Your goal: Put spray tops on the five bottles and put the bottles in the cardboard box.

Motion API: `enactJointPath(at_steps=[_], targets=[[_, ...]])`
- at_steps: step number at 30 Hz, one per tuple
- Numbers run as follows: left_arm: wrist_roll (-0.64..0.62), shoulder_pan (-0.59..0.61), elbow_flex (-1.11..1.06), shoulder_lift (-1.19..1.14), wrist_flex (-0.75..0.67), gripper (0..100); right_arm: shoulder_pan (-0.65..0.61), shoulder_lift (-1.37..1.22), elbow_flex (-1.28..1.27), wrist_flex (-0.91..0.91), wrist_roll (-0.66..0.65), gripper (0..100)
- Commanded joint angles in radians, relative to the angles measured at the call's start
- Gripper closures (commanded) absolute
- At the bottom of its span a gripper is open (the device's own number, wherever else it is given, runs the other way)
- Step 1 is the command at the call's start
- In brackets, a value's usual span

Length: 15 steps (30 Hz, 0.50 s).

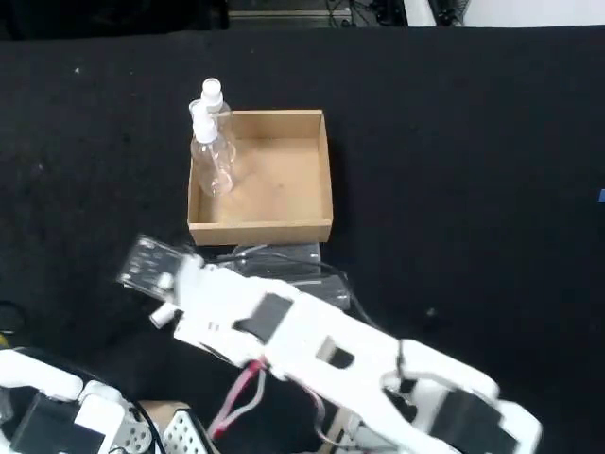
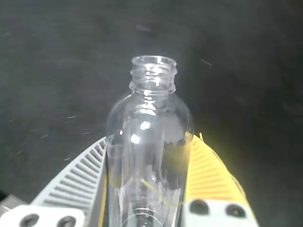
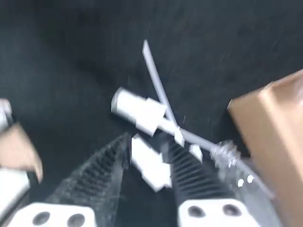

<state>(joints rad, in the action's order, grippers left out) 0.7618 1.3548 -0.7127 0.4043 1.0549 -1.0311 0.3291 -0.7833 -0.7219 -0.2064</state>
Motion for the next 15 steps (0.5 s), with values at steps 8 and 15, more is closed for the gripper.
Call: enactJointPath(at_steps=[8, 15], targets=[[-0.029, 0.16, 0.113, 0.025, -0.066, 97, -0.02, -0.213, 0.289, -0.092, -0.173, 79.7], [-0.037, 0.157, 0.131, 0.021, -0.069, 97, -0.018, -0.374, 0.384, -0.101, -0.284, 79.7]])
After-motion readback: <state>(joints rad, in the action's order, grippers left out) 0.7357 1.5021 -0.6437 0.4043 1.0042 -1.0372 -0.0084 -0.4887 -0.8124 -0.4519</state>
